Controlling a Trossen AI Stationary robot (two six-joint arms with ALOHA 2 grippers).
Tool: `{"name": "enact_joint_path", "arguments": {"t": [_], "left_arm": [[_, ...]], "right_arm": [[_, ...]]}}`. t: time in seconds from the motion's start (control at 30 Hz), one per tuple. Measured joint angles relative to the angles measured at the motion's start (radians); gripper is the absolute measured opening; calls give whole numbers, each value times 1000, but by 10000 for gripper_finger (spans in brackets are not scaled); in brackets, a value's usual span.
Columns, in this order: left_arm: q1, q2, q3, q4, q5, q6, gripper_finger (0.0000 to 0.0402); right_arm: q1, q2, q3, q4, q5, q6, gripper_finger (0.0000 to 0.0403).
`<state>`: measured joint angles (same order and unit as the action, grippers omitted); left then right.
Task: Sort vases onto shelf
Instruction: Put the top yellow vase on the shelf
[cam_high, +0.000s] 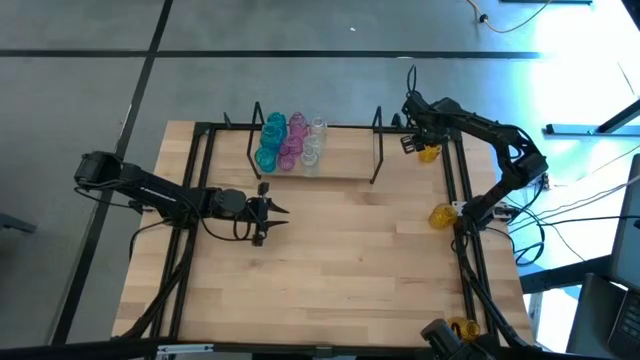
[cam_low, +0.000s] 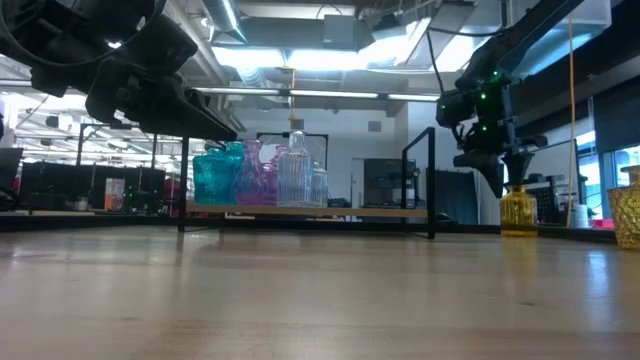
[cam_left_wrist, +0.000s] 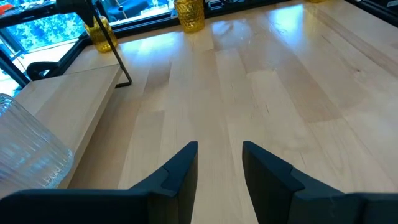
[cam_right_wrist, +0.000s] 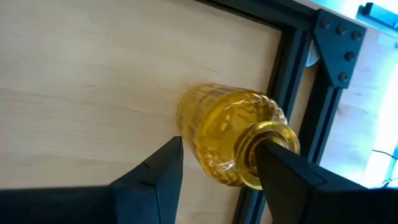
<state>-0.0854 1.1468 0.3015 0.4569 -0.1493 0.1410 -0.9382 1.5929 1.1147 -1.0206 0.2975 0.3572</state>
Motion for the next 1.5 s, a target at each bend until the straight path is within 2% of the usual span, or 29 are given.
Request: {"name": "enact_joint_path", "arguments": {"t": [0.1,0.37,0.53,1.0,1.23,1.5], "left_arm": [[0,0,0,0,0,0,119],[0,0,0,0,-5,0,119],[0,0,0,0,-6,0,119],[0,0,0,0,-7,1,119],[0,0,0,0,-22,4,119],[0,0,0,1,-22,3,119]], "right_arm": [[0,0,-2,7,-4,-22,164],[2,-3,1,13,-28,-62,76],[3,-3,1,31,-28,-90,46],[3,-14,-3,30,-3,-155,4],[3,-126,-3,31,-18,-159,5],[3,-278,-3,68,-96,-188,5]]}}
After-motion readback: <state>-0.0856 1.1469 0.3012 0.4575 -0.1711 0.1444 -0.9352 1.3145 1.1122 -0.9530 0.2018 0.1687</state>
